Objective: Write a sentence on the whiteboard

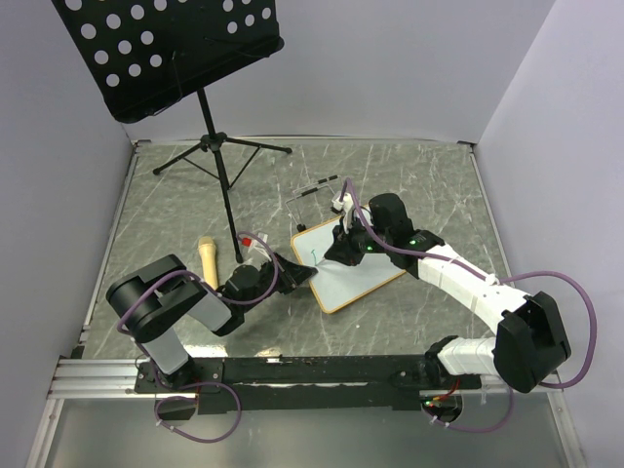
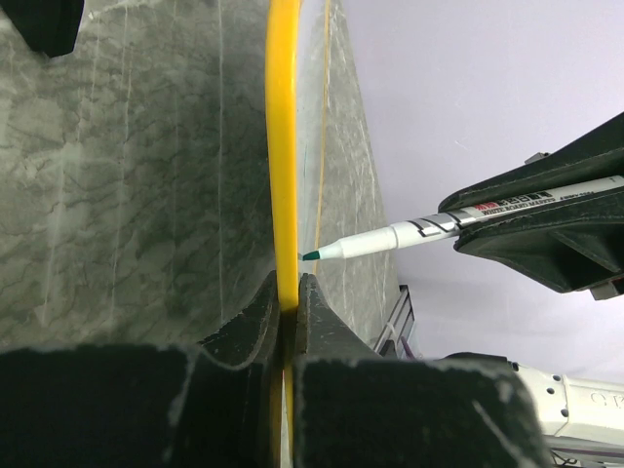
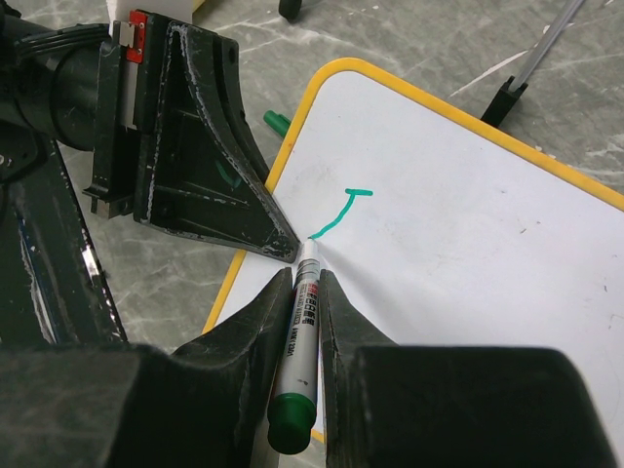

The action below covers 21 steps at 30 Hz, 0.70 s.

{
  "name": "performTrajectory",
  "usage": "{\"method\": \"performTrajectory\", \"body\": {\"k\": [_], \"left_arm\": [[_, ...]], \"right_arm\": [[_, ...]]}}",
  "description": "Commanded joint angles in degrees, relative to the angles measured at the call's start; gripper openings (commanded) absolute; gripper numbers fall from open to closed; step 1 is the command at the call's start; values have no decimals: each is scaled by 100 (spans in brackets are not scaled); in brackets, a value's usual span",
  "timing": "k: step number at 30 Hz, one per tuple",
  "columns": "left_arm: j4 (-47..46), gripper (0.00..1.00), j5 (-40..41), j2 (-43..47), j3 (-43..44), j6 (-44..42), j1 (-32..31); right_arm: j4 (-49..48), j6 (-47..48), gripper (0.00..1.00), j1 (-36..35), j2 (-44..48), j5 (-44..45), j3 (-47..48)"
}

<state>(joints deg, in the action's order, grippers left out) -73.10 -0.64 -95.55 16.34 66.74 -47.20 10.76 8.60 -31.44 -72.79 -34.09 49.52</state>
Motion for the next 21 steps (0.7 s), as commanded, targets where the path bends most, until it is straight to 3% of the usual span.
{"method": "performTrajectory", "body": {"k": [1, 21], "left_arm": [[-2718, 1, -15, -122, 45, -153, 9], [-2718, 1, 38, -87, -8, -188, -35]], "right_arm": [[-110, -51, 0, 15, -7, -28, 295], [57, 142, 0, -64, -42, 78, 375]]}}
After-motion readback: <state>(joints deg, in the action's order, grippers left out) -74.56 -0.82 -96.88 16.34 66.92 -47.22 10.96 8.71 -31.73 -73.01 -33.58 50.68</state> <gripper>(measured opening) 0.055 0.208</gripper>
